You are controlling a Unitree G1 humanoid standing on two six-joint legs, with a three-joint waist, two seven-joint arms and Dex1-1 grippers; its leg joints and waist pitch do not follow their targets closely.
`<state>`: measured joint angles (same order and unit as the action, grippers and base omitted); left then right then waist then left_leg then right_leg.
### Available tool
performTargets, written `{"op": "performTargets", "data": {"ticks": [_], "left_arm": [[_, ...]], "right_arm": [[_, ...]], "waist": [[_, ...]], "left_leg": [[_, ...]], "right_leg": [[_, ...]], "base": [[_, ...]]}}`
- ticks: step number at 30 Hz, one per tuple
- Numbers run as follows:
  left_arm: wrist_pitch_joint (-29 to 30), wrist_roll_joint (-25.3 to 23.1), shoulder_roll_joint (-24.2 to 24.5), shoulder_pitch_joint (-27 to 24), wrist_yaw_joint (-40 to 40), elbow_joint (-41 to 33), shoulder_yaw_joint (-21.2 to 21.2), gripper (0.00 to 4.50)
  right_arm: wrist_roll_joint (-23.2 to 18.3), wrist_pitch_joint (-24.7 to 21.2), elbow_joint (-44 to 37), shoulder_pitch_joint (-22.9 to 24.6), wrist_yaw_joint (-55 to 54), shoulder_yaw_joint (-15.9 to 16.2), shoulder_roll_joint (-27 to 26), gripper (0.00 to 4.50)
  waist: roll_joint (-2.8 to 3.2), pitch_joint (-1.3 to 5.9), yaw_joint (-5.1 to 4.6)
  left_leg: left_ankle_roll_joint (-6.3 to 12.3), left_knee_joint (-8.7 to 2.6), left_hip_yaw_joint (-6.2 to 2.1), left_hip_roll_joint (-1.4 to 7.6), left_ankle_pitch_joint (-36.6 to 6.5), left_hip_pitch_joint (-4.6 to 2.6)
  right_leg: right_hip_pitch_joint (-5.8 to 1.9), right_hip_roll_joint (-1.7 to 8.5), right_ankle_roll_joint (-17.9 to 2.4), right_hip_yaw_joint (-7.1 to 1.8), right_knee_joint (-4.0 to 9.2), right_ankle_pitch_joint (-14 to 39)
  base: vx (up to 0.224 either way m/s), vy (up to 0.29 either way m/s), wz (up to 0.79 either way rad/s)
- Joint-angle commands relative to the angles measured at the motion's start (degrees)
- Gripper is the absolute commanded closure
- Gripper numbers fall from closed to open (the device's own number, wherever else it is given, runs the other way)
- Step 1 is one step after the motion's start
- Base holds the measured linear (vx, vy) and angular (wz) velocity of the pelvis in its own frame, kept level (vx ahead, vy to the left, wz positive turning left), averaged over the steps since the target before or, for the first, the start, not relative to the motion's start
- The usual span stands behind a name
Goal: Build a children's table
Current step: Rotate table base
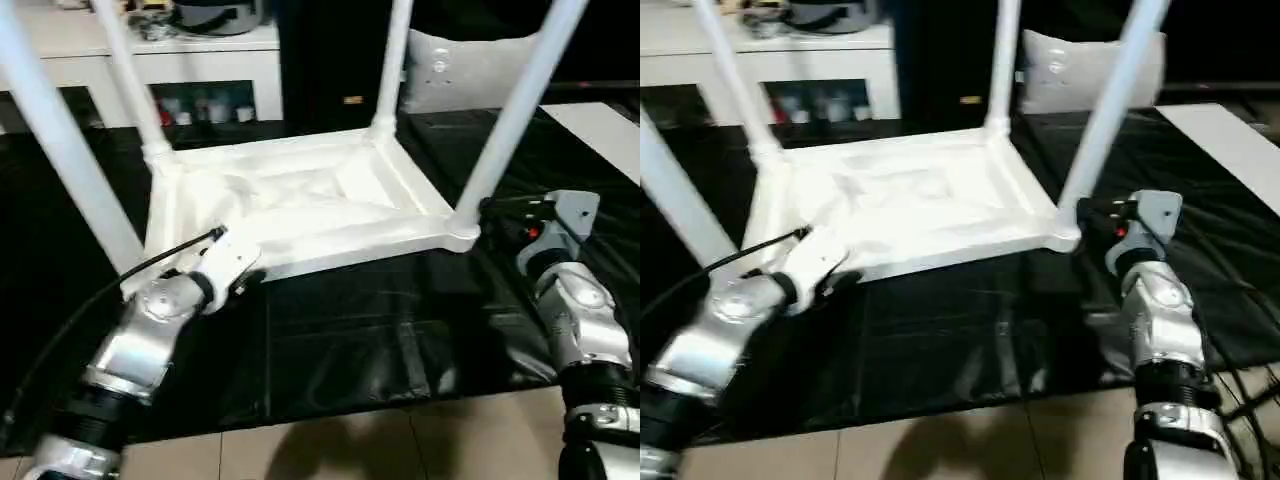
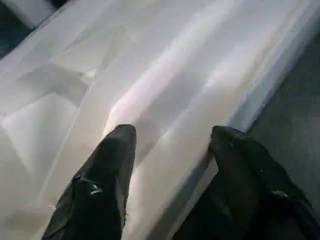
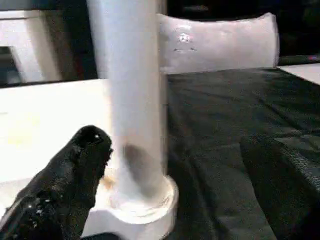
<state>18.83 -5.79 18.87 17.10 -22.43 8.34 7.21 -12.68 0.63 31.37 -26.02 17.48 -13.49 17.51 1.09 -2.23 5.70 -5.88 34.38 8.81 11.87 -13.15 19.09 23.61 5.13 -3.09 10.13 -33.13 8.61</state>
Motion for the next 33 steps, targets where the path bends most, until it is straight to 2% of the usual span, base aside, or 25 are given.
{"op": "performTargets", "data": {"ticks": [1,2,4,6,7,8,9,10,12,13,15,16,17,18,19,20,22,23,24,26,27,28,30,31,33], "left_arm": [[0.32,2.26,-1.15,-3.06,3.50,-5.24,-3.36,1.86],[0.40,2.83,-2.03,-4.75,4.13,-7.42,-4.16,1.67],[1.29,3.65,-4.67,-10.34,7.17,-14.05,-6.89,1.67],[1.25,4.14,-6.25,-13.72,9.06,-17.51,-8.59,1.53],[0.77,4.22,-7.67,-16.80,10.94,-20.49,-10.00,1.39],[0.72,4.26,-7.97,-17.40,11.23,-21.05,-10.22,1.32],[0.29,4.27,-9.73,-20.93,13.13,-24.33,-11.38,1.32],[0.00,4.12,-10.28,-22.57,14.00,-25.70,-11.49,1.16],[-0.35,3.90,-10.80,-24.79,14.86,-27.36,-11.45,1.04],[-0.02,3.02,-11.42,-26.13,16.26,-28.65,-11.63,0.92],[1.18,1.18,-13.15,-27.71,19.93,-29.96,-13.02,0.87],[1.46,1.01,-14.06,-28.15,21.38,-30.10,-13.96,0.87],[1.83,1.14,-15.08,-28.59,22.74,-30.30,-15.11,0.78],[1.95,1.27,-15.34,-28.69,23.01,-30.36,-15.44,0.55],[2.45,1.04,-16.34,-29.05,24.75,-30.64,-16.91,0.52],[2.62,0.99,-17.02,-29.23,25.85,-30.79,-17.79,0.52],[2.87,0.72,-17.67,-29.04,27.69,-30.64,-19.29,0.44],[2.84,0.73,-17.77,-28.95,28.03,-30.54,-19.62,0.32],[2.51,0.87,-17.30,-28.51,28.48,-30.08,-20.06,0.19],[2.40,1.80,-15.96,-26.01,28.41,-28.16,-20.97,0.11],[2.43,2.04,-15.48,-24.85,28.16,-27.36,-21.31,0.08],[2.28,2.45,-14.25,-22.88,26.99,-25.81,-21.48,0.04],[2.00,2.40,-11.94,-19.58,25.39,-22.75,-21.72,0.04],[2.32,2.98,-10.42,-16.80,24.43,-19.90,-22.41,0.04],[2.00,3.34,-9.24,-15.12,23.55,-18.22,-22.69,0.04]], "right_arm": [[-0.24,-1.53,-5.40,2.93,0.24,0.79,-0.68,0.00],[-0.58,-2.00,-7.37,4.30,0.26,0.86,-0.89,0.00],[-2.12,-3.94,-14.87,9.08,0.60,1.35,-1.55,0.00],[-3.41,-5.37,-19.60,12.11,1.30,2.22,-2.09,0.00],[-3.93,-6.28,-23.38,14.78,2.30,3.55,-2.38,0.00],[-3.98,-6.50,-24.02,15.23,2.47,3.88,-2.44,0.00],[-4.06,-7.82,-27.58,17.74,3.33,5.88,-2.90,0.00],[-4.06,-8.65,-28.78,18.45,3.41,6.70,-3.40,0.00],[-3.91,-9.94,-29.34,18.71,3.40,7.83,-4.10,0.00],[-3.46,-11.22,-29.59,18.61,3.45,8.83,-4.35,0.00],[-2.22,-13.44,-29.35,18.07,3.50,10.40,-4.22,0.00],[-2.09,-13.84,-29.26,17.85,3.67,10.79,-4.19,0.00],[-2.25,-14.42,-29.50,17.70,3.96,11.19,-4.14,0.00],[-2.38,-14.63,-29.65,17.68,4.07,11.29,-4.13,0.00],[-2.23,-14.94,-29.92,17.43,4.80,12.09,-3.81,0.00],[-1.69,-14.80,-30.09,17.37,5.30,12.74,-3.44,0.00],[-0.75,-14.59,-29.90,17.11,5.83,13.55,-2.97,0.00],[-0.55,-14.57,-29.83,17.04,5.92,13.71,-2.88,0.00],[-0.38,-14.91,-29.77,16.83,5.97,14.03,-2.74,0.00],[-0.32,-15.71,-29.25,16.29,6.00,14.42,-2.73,0.00],[-0.36,-15.96,-29.03,16.09,6.21,14.54,-2.75,0.00],[0.14,-16.05,-28.24,15.62,6.04,14.77,-2.75,0.00],[0.51,-15.87,-26.44,14.68,5.87,14.84,-2.81,0.00],[0.53,-15.72,-25.41,14.00,6.50,15.12,-2.74,0.00],[0.57,-15.64,-24.78,13.59,6.41,15.09,-2.99,0.00]], "waist": [[-1.30,3.86,0.23],[-1.14,3.92,0.34],[-1.36,3.79,0.35],[-1.33,3.70,0.21],[-1.51,3.48,0.18],[-1.51,3.18,0.16],[-1.59,2.96,0.06],[-1.57,2.65,-0.11],[-1.55,2.52,-0.41],[-1.47,2.40,-0.97],[-1.64,2.27,-1.18],[-1.31,2.10,-1.59],[-1.35,2.00,-1.87],[-1.10,2.07,-2.01],[-1.04,2.02,-2.29],[-1.46,2.01,-2.64],[-1.29,2.21,-2.73],[-1.34,2.22,-2.68],[-2.09,2.30,-2.68],[-2.09,2.44,-2.29],[-2.27,2.44,-2.26],[-2.24,2.68,-1.89],[-2.21,2.75,-1.73],[-1.97,2.97,-1.59],[-2.05,3.06,-1.38]], "left_leg": [[6.01,-3.29,0.52,0.41,-3.23,1.46],[6.01,-3.36,0.35,0.82,-2.63,1.44],[6.30,-3.40,0.30,1.32,-1.96,1.58],[6.77,-3.36,0.44,0.97,-2.77,1.62],[6.84,-3.43,0.47,0.90,-3.52,1.70],[6.71,-3.53,0.59,0.82,-5.25,1.62],[6.53,-3.52,0.68,0.59,-6.34,1.57],[5.60,-3.48,0.71,0.30,-9.16,1.34],[5.16,-3.34,0.67,0.01,-10.88,1.08],[4.68,-3.36,0.38,0.05,-12.62,1.07],[4.62,-3.45,0.18,0.37,-13.86,0.83],[4.40,-3.74,-0.14,0.85,-15.57,0.69],[4.32,-3.81,-0.34,1.05,-17.38,0.39],[4.31,-3.90,-0.48,1.33,-18.31,-0.03],[4.42,-4.19,-0.70,1.55,-19.21,0.01],[4.33,-4.52,-0.94,1.91,-19.57,0.13],[3.98,-4.90,-1.31,2.29,-18.81,0.66],[3.90,-4.89,-1.28,2.18,-18.22,0.69],[3.83,-4.76,-1.08,1.85,-16.83,0.66],[3.87,-4.73,-0.99,1.67,-14.35,0.33],[3.97,-4.68,-0.93,1.57,-13.73,0.39],[4.25,-4.69,-0.98,1.63,-11.48,0.49],[4.41,-4.63,-0.97,1.58,-9.97,0.65],[4.43,-4.46,-0.95,1.38,-8.29,0.71],[4.48,-4.37,-0.94,1.44,-6.79,0.80]], "right_leg": [[-4.12,3.35,-0.55,-3.09,4.61,21.30],[-4.05,3.50,-0.73,-3.25,4.32,20.15],[-3.99,3.53,-1.15,-3.45,4.09,18.26],[-3.95,3.14,-0.74,-3.40,4.33,19.08],[-3.92,3.12,-0.06,-3.33,4.56,20.29],[-3.70,3.14,1.07,-3.19,5.26,22.99],[-3.61,2.96,1.84,-3.00,5.64,24.91],[-3.27,2.82,4.48,-2.51,6.63,29.69],[-2.93,2.56,6.23,-2.06,7.31,32.22],[-3.05,2.36,8.15,-1.46,7.89,33.46],[-3.07,2.32,8.89,-1.15,8.38,33.79],[-3.37,2.29,8.66,-0.92,8.63,33.21],[-3.45,2.30,8.89,-0.70,8.92,33.45],[-3.45,2.43,8.38,-0.69,9.00,33.25],[-3.66,2.51,7.60,-0.88,8.91,32.04],[-4.06,2.83,6.85,-1.00,8.60,30.77],[-4.55,3.16,5.71,-1.65,7.86,27.63],[-4.51,3.29,5.35,-1.87,7.78,26.94],[-4.35,3.41,4.70,-2.17,7.71,26.20],[-3.88,3.43,2.89,-2.99,7.17,24.67],[-3.83,3.36,2.50,-3.20,6.99,24.13],[-3.94,3.46,1.10,-3.75,6.26,21.79],[-3.98,3.46,0.46,-3.90,5.96,20.55],[-4.13,3.48,-0.43,-4.07,5.43,18.50],[-4.27,3.60,-1.10,-4.20,5.04,16.87]], "base": [[0.000,0.000,0.00],[0.000,0.000,0.00],[0.000,0.000,0.00],[0.000,0.000,0.00],[0.000,0.000,0.00],[0.000,0.000,0.00],[0.000,0.000,0.00],[0.000,0.000,0.00],[0.000,0.000,0.00],[0.000,0.000,0.00],[0.000,0.000,0.00],[0.000,0.000,0.00],[0.000,0.000,0.00],[0.000,0.000,0.00],[0.000,0.000,0.00],[0.000,0.000,0.00],[0.000,0.000,0.00],[0.000,0.000,0.00],[0.000,0.000,0.00],[0.000,0.000,0.00],[0.000,0.000,0.00],[0.000,0.000,0.00],[0.000,0.000,0.00],[0.000,0.000,0.00],[0.000,0.000,0.00]]}}
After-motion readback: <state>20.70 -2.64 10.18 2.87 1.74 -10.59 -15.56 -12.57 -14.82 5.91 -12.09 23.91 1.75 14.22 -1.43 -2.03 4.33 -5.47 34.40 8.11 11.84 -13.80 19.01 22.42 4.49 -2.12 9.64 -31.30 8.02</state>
